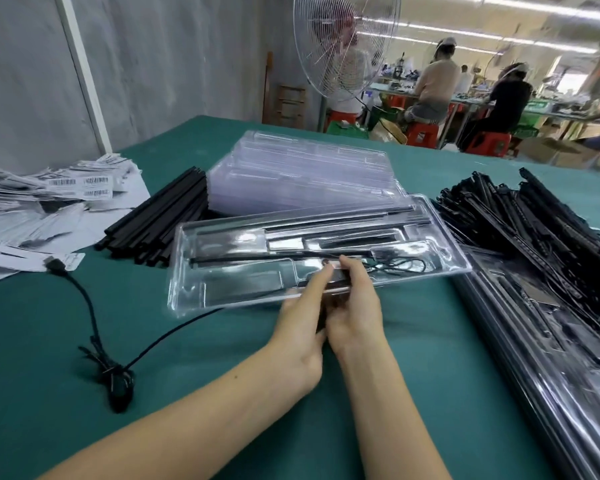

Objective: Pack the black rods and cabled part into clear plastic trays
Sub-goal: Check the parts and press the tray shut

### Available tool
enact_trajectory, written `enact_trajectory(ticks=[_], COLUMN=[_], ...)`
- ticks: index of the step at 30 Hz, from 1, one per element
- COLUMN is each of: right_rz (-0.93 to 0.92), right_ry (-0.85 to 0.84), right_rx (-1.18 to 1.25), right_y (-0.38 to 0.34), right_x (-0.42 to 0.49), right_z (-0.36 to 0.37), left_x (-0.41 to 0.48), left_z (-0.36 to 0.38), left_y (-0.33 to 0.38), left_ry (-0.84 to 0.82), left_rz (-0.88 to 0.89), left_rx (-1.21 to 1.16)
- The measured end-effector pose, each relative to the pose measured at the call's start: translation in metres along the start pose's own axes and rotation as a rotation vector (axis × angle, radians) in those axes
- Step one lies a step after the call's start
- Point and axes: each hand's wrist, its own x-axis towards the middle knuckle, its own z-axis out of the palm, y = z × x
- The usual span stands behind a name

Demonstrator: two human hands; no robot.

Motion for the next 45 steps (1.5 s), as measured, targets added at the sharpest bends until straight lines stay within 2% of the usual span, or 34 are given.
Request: enact_trajectory(ticks=[4,10,16,20,23,26,31,38,45], right_rz=[-0.072,-0.265,-0.289,-0.198,-0.155,-0.155,-0.149,-0.149,-0.115], right_ry=[0.118,0.232,0.248,0.263,0.231,0.121,0.008,-0.034,-0.011], right_rx=[-0.094,-0.171,-0.013,0.12,0.187,0.229,0.234,0.23,0.241], right_y=[0.006,0.013,0.015,0.009,0.002,-0.002,-0.001,0.006,0.006], right_x=[-0.003,0.002,-0.001,-0.006,-0.005,0.0,0.005,0.012,0.016], right_z=[0.002,0.007,0.005,0.005,0.004,0.002,0.001,0.001,0.0], left_x=[0.016,0.041,0.049,0.052,0.053,0.051,0.049,0.053,0.054], left_z=[0.009,0.007,0.006,0.005,0.007,0.006,0.005,0.004,0.005], left_y=[0.006,0.013,0.02,0.019,0.019,0.021,0.019,0.011,0.009], left_ry=[0.119,0.144,0.082,0.053,0.004,-0.039,-0.089,-0.024,0.025], left_rz=[0.024,-0.01,-0.078,-0.082,-0.092,-0.1,-0.099,-0.016,0.064], left_rx=[-0.094,-0.061,0.053,0.112,0.126,0.114,-0.04,-0.165,-0.131])
